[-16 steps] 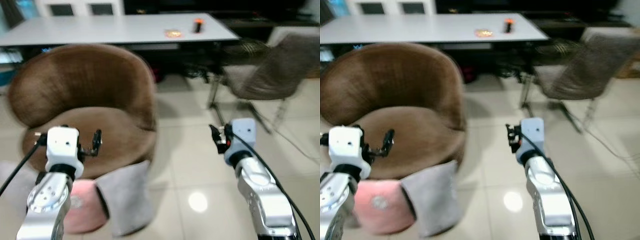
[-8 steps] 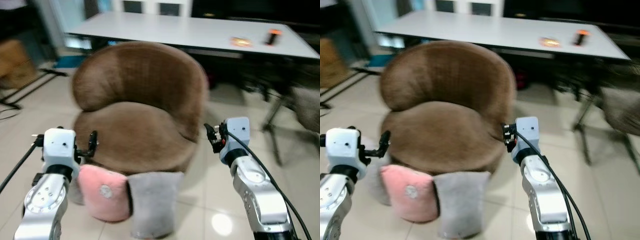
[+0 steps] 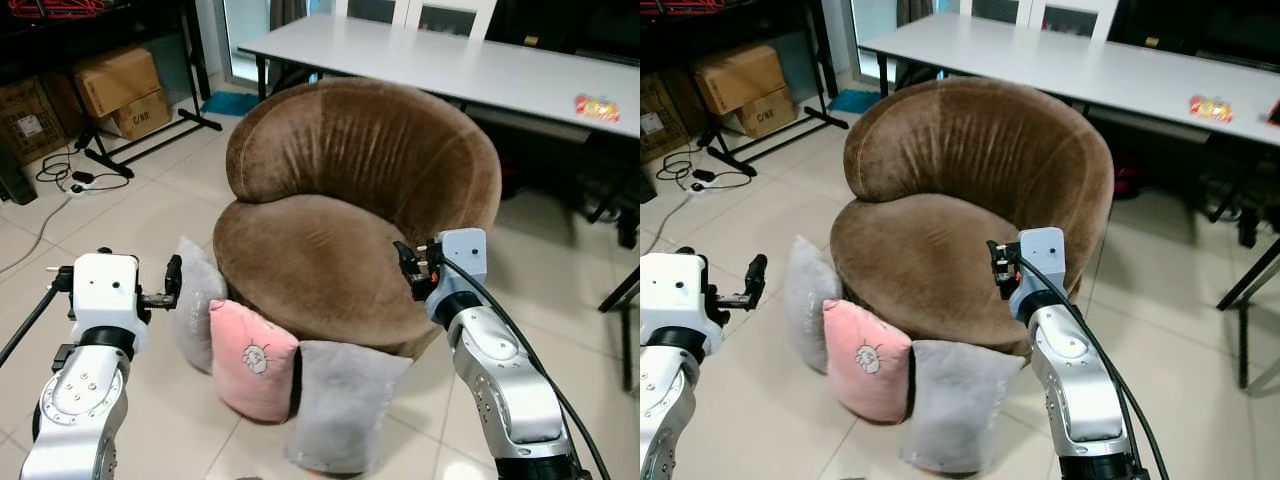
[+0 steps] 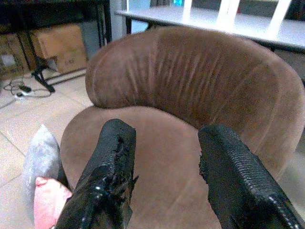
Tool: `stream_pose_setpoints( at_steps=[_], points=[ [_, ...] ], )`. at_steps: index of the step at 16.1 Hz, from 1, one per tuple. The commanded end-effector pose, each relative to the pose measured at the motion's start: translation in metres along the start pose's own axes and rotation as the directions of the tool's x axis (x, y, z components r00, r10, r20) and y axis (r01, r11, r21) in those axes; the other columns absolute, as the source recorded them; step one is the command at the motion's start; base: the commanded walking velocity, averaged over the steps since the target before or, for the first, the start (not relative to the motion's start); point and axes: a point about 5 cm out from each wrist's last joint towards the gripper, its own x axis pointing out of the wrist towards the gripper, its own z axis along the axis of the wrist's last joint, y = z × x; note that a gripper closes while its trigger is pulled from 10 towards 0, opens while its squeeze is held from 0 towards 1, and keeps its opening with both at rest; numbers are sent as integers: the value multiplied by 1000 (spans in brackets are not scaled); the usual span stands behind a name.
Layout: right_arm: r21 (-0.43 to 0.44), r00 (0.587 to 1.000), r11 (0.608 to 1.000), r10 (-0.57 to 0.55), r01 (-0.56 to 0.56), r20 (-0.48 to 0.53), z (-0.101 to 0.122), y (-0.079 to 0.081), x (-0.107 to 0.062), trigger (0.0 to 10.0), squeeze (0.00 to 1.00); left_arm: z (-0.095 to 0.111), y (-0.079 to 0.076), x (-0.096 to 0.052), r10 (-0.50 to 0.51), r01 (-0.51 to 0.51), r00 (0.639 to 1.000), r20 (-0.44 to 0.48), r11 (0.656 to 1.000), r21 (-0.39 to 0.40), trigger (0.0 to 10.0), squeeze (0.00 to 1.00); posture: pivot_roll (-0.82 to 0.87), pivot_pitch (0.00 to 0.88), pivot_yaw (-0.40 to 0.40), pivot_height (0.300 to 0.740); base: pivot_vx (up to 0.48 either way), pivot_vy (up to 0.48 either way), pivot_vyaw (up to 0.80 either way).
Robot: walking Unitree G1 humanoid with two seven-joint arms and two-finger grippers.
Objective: Move the pillow to the sofa from floor
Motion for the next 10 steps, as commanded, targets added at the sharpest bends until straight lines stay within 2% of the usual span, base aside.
stream_pose_setpoints(
  at_steps=[1, 4, 6, 7, 8, 10],
  points=[
    [-6, 999, 999, -36, 36, 36, 8, -13, 2, 10000, 0, 3, -2, 0, -9, 9, 1000, 15, 1000, 7, 10000, 0, -53, 0, -21, 740, 0, -480, 0],
    [-6, 998, 998, -60, 61, 35, 8, -21, 4, 10000, 0, 2, -2, 1, -10, 10, 1000, 17, 1000, 11, 10000, 0, -52, 0, -22, 740, 0, -470, 0],
    [-8, 998, 998, -60, 60, 29, 5, -18, 3, 10000, 0, 2, 0, 1, 8, -9, 1000, 21, 1000, 3, 10000, 0, -52, 0, -22, 740, 0, 0, 0],
    [-12, 998, 998, -60, 60, 27, 3, -16, 3, 10000, 0, 1, 1, 2, 31, -31, 999, 9, 999, -37, 10000, 0, -52, 0, -22, 740, 0, 0, 0],
    [-12, 998, 998, -58, 58, 26, 2, -13, 3, 10000, 0, 3, 2, 3, 36, -35, 999, 30, 998, -43, 10000, 0, -52, 0, -22, 740, 0, 0, 0],
    [-6, 998, 999, -52, 52, 22, 1, -10, 3, 10000, 0, 4, 1, 3, 16, -15, 999, 35, 1000, -23, 10000, 0, -48, 0, -24, 740, 0, 0, 0]
  ],
)
